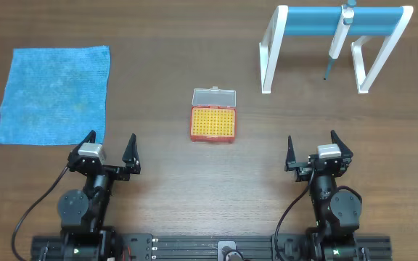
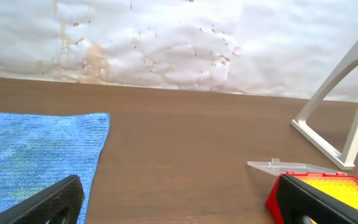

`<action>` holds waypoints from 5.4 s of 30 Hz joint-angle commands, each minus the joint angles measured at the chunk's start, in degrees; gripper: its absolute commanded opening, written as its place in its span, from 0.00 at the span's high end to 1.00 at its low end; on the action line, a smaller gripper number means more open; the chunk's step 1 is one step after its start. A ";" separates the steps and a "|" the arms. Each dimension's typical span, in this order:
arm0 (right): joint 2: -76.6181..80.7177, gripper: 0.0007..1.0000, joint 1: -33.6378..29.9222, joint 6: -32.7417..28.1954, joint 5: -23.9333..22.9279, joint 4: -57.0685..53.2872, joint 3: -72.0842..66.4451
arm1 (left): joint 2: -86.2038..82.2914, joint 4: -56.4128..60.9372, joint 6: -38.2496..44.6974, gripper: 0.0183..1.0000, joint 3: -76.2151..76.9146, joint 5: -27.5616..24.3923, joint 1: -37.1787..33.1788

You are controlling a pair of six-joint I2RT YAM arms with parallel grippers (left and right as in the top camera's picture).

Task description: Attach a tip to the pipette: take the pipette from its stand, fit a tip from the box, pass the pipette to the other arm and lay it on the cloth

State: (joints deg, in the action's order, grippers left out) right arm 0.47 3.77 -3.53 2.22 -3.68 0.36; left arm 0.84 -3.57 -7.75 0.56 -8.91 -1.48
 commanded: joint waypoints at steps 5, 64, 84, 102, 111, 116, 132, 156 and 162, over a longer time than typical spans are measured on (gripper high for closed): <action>0.13 0.02 0.22 12.37 0.07 3.76 0.00 | -0.42 -0.07 -0.52 0.00 -0.24 -0.79 -0.07; 94.92 0.02 -10.75 -0.42 3.41 43.41 46.27 | -0.42 -0.07 -0.55 0.00 -0.24 -0.79 -0.07; 94.95 0.93 -10.75 1.14 2.95 40.79 46.27 | -0.42 -0.07 -0.52 0.00 -0.24 -0.79 -0.07; 90.75 0.93 -10.71 3.93 1.29 41.90 46.27 | -0.42 -0.07 -0.55 0.00 -0.24 -0.79 -0.07; 84.35 0.93 -10.67 3.91 4.13 36.54 46.27 | -0.42 -0.07 -0.52 0.00 -0.24 -0.79 -0.07; 80.67 0.93 -9.18 3.91 5.22 30.71 45.59 | -0.42 -0.07 -0.52 0.00 -0.24 -0.79 -0.07; 81.00 0.93 24.20 -5.20 10.47 32.63 39.93 | -0.42 -0.07 -0.52 0.00 -0.24 -0.79 -0.07; 99.01 0.93 32.41 5.20 10.47 68.15 36.87 | -0.42 -0.07 -0.55 0.00 -0.24 -0.79 -0.07; 98.40 0.93 32.35 9.35 10.47 71.30 31.21 | -0.42 -0.07 -0.55 0.00 -0.24 -0.79 -0.07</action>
State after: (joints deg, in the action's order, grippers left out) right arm 100.18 36.49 2.66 12.60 66.02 33.54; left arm 0.78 -3.55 -7.77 0.56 -9.08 -1.48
